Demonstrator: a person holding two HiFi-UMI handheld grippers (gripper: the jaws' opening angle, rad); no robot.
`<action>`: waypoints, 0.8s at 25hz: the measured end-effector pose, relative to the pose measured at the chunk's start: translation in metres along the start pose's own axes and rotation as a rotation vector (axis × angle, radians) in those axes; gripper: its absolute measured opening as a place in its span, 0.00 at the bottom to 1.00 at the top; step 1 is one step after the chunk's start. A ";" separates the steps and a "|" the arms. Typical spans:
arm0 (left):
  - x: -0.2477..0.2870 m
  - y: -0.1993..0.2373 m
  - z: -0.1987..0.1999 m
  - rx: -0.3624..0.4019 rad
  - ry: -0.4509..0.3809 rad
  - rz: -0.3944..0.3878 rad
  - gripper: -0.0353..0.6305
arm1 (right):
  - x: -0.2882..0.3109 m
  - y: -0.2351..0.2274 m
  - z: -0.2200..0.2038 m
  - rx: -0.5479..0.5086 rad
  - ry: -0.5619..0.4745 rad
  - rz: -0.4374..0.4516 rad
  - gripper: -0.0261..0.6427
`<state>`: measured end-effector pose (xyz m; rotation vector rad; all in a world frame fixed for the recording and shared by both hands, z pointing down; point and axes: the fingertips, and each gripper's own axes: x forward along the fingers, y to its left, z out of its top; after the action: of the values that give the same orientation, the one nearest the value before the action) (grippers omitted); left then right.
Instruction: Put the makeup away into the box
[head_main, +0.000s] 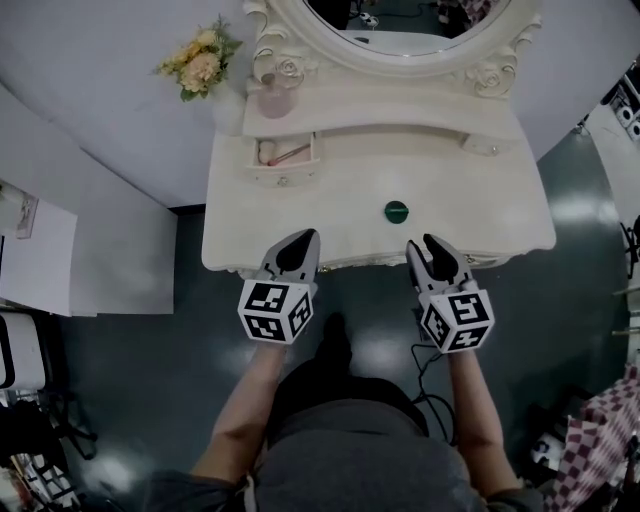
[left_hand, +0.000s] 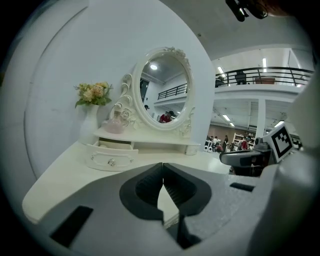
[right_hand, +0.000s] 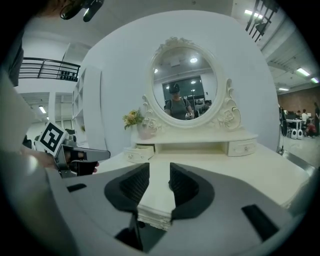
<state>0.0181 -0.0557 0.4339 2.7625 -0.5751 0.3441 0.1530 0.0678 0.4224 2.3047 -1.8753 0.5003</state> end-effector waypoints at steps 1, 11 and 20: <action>0.004 0.003 0.001 -0.001 0.001 -0.003 0.06 | 0.006 -0.001 0.001 -0.005 0.005 0.000 0.24; 0.027 0.021 0.004 -0.016 0.023 -0.028 0.06 | 0.041 -0.010 0.002 -0.119 0.077 0.006 0.24; 0.043 0.023 0.009 -0.020 0.016 0.012 0.06 | 0.060 -0.019 -0.003 -0.270 0.121 0.125 0.24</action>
<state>0.0479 -0.0938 0.4432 2.7362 -0.5881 0.3608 0.1814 0.0169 0.4472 1.9538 -1.9048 0.3650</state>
